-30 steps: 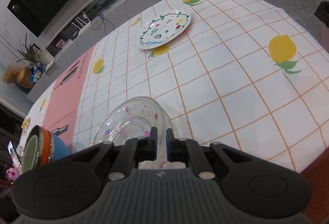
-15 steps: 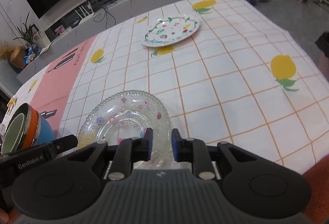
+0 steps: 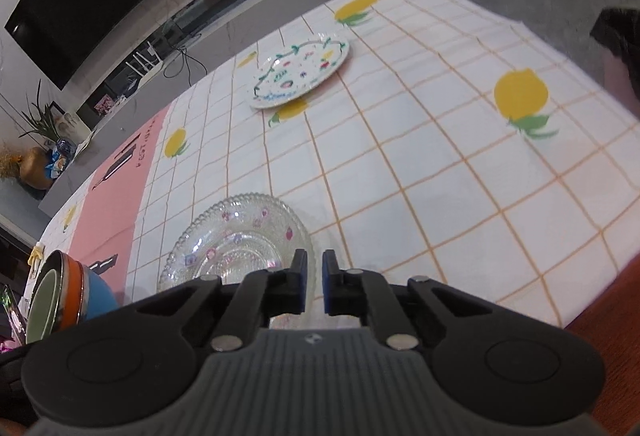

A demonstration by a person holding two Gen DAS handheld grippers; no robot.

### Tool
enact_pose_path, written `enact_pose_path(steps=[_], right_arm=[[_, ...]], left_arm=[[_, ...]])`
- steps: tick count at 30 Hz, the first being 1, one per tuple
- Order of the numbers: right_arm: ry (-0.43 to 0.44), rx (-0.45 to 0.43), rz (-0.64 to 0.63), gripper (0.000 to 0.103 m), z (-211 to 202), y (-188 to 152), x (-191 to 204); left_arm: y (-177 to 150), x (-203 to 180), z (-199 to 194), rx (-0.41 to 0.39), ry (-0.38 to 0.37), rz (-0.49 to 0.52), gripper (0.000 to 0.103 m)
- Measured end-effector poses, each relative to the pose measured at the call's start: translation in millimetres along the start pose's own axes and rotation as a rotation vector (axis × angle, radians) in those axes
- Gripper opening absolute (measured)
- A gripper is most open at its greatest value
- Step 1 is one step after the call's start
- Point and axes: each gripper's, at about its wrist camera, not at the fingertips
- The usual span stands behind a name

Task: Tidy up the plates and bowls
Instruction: 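Open both grippers and withdraw from the stacked glass plates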

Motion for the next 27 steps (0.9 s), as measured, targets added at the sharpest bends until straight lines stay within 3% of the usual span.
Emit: enact_pose_path(steps=[10,15,17,21,27], right_arm=[[0.015,0.020,-0.006,0.001,2,-2,1],[0.026,-0.029,0.014,0.006,-9,2,-2],[0.021,-0.054,0.015,0.007,-13,6,-1],[0.013,-0.086,0.031,0.029,-17,16,-2],[-0.003,-0.142,0.037,0.032,-15,37,-3]], left_arm=[[1,-4,-2,0.003,0.017,0.016,0.016],[-1,-20,-18,-0.092,0.089,0.106,0.020],[1,-26,-27,-0.131,0.077,0.128,0.024],[14,-40,-34,-0.148,0.020,0.164,0.026],[45,-58,-33,-0.136,-0.045,0.169,0.026]])
Point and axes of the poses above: each gripper's, at about its wrist camera, not at the fingertips, and z roughly the way its jaws point, x to its left, y to its top, and after that the axes turned 4 degrees about y, right-handed
